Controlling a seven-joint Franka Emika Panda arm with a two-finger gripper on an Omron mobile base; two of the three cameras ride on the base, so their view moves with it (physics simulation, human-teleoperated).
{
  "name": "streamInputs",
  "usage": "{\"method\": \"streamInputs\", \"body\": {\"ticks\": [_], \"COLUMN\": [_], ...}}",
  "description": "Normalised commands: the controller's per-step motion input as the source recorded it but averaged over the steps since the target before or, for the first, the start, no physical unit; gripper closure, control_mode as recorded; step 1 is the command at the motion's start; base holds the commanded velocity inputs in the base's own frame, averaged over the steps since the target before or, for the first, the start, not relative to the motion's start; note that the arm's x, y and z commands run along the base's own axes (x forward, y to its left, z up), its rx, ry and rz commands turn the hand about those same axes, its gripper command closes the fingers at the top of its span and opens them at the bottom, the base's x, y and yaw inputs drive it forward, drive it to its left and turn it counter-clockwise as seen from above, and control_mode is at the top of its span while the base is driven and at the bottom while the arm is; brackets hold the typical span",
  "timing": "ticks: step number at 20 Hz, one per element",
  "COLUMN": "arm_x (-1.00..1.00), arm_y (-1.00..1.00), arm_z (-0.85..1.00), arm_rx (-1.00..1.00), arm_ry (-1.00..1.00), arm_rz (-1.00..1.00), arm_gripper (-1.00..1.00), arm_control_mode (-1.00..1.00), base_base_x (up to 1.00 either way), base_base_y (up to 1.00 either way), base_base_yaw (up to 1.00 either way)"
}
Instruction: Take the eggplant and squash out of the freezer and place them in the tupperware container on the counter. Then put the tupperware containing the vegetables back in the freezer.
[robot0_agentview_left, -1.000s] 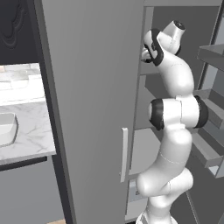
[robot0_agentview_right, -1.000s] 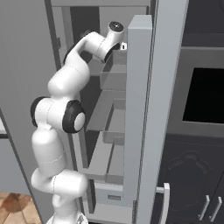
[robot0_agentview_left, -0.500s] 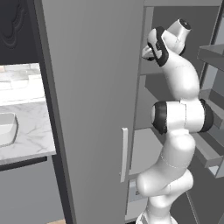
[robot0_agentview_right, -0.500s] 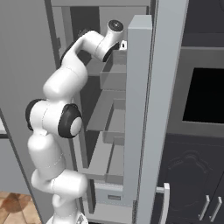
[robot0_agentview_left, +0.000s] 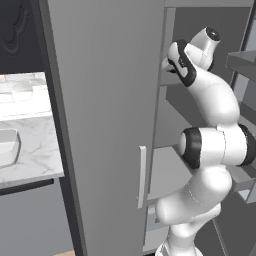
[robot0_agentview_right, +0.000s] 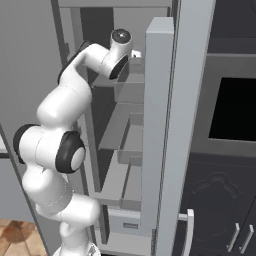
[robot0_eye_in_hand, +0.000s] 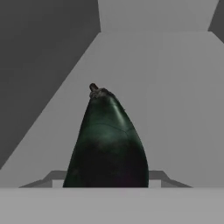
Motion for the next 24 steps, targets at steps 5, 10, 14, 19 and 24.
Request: {"method": "streamInputs", "body": {"ticks": [5,10,14,19,24], "arm_x": [-0.48,-0.57,-0.69,-0.82,-0.96], "arm_y": [0.04,0.0,0.0,0.0,0.1], "arm_z": [0.09,0.3,0.22,0.17,0.02], "arm_rx": [0.0,0.0,0.0,0.0,0.0], "arm_ry": [0.0,0.05,0.0,0.0,0.0], "arm_rz": [-0.12,-0.13,-0.06,-0.03,0.0], "arm_gripper": [1.0,1.0,1.0,1.0,1.0], "arm_control_mode": [-1.0,-1.0,-1.0,-1.0,-1.0], "base_base_x": [0.0,0.0,0.0,0.0,0.0], "base_base_y": [0.0,0.0,0.0,0.0,0.0], "base_base_yaw": [0.0,0.0,0.0,0.0,0.0]}}
